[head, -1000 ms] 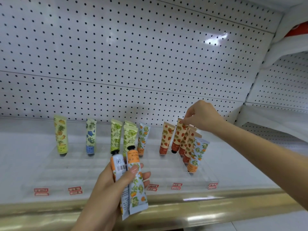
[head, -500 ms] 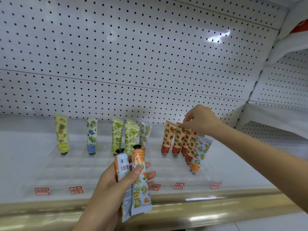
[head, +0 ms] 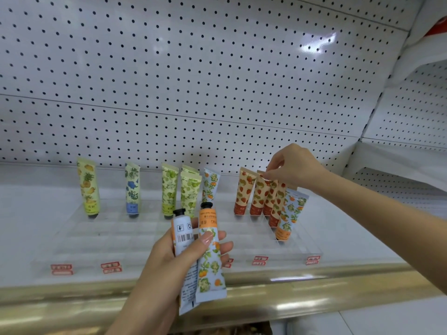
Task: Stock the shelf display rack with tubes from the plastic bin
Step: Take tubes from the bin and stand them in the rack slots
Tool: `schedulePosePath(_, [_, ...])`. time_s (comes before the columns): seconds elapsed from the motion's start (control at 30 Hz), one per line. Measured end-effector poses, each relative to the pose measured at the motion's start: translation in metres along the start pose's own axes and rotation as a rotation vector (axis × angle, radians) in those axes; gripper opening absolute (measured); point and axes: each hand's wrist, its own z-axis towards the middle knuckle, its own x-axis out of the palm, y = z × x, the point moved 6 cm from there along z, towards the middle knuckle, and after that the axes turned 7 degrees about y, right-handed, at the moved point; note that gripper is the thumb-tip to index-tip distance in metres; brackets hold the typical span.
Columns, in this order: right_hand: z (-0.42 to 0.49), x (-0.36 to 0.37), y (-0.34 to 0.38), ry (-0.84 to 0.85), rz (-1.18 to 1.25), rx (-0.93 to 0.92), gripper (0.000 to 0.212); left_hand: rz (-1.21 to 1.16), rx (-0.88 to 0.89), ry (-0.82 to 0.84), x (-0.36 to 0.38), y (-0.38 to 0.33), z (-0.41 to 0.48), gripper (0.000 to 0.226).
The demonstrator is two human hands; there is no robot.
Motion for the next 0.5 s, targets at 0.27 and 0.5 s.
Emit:
schedulePosePath(0.27, [-0.019, -0.024, 0.007, -0.105, 0.128, -0.103, 0.004, 0.031, -0.011, 0.02, 0.004, 0.005, 0.0, 0.041])
schedulePosePath(0.5, [-0.096, -0.003, 0.055, 0.053, 0.393, -0.289, 0.007, -0.035, -0.012, 0.006, 0.006, 0.003, -0.007, 0.026])
